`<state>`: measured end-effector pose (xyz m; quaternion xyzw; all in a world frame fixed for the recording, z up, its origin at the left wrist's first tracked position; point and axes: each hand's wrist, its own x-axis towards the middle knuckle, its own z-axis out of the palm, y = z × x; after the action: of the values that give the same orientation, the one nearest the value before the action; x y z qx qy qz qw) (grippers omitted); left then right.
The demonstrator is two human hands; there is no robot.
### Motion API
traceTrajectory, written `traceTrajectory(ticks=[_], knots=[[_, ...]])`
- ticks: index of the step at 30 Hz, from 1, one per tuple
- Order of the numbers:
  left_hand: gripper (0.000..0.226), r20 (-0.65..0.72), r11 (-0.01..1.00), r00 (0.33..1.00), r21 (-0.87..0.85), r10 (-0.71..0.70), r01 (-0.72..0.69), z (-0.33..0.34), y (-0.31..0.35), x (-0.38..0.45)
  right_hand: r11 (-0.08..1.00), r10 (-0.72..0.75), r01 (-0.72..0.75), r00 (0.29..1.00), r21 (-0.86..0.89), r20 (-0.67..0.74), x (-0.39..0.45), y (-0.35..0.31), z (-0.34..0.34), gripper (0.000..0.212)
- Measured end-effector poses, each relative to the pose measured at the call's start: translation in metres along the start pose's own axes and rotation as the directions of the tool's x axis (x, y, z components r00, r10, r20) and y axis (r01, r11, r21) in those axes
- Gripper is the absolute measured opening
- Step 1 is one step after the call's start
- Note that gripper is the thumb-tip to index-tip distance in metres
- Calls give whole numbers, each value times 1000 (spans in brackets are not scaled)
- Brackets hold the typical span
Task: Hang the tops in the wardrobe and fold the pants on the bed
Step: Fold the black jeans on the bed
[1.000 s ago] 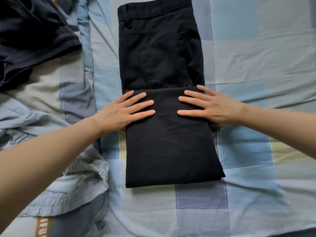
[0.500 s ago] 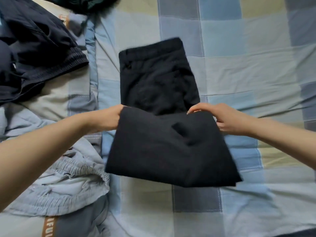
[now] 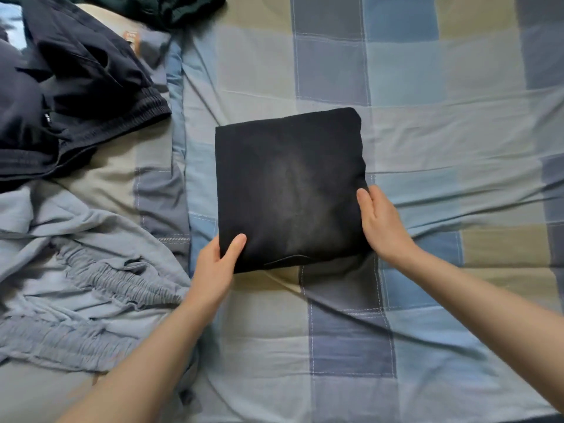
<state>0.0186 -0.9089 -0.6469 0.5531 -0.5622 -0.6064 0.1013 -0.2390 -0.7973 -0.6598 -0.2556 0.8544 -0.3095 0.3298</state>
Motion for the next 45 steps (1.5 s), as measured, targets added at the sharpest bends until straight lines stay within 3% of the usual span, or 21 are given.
traceTrajectory(ticks=[3, 6, 7, 9, 12, 15, 22, 26, 29, 41, 45], knots=[[14, -80, 999, 996, -40, -31, 28, 10, -14, -17, 995, -29, 19, 995, -101, -98, -7, 10, 2, 30], [19, -240, 974, 958, 118, -159, 191, 22, -24, -22, 972, 99, -125, 986, -197, -136, -9, 9, 8, 25], [26, -301, 964, 944, 181, -132, 193, 24, -22, -21, 973, 108, -140, 978, -181, -179, -11, 2, 11, 26], [45, -369, 946, 927, 320, 64, 62, 29, -7, -18, 980, 11, -58, 972, -192, -235, -18, -12, 18, 43], [63, -279, 853, 914, 508, 295, -121, 38, 10, -4, 878, -233, 157, 965, -453, -117, -27, -23, 26, 60], [69, -248, 870, 935, 481, 252, -107, 44, 17, 16, 813, -194, 169, 981, -557, 16, -23, -18, 32, 62], [60, -390, 825, 858, 561, 335, -67, 56, 5, 28, 860, -185, 128, 980, -494, -68, -7, -8, 40, 59], [60, -403, 834, 874, 551, 273, -6, 57, 0, 28, 868, -200, 150, 978, -474, -56, -7, -10, 40, 59], [57, -410, 855, 864, 517, 291, -43, 56, 3, 22, 861, -204, 142, 976, -488, -78, -13, -13, 35, 60], [40, -228, 767, 876, 604, 424, -214, 36, 38, -112, 885, -98, 62, 994, -462, -54, -145, -55, -32, 58], [40, -182, 765, 874, 584, 451, -273, 22, 81, -167, 898, -82, 14, 987, -441, -136, -206, -89, -79, 58]])
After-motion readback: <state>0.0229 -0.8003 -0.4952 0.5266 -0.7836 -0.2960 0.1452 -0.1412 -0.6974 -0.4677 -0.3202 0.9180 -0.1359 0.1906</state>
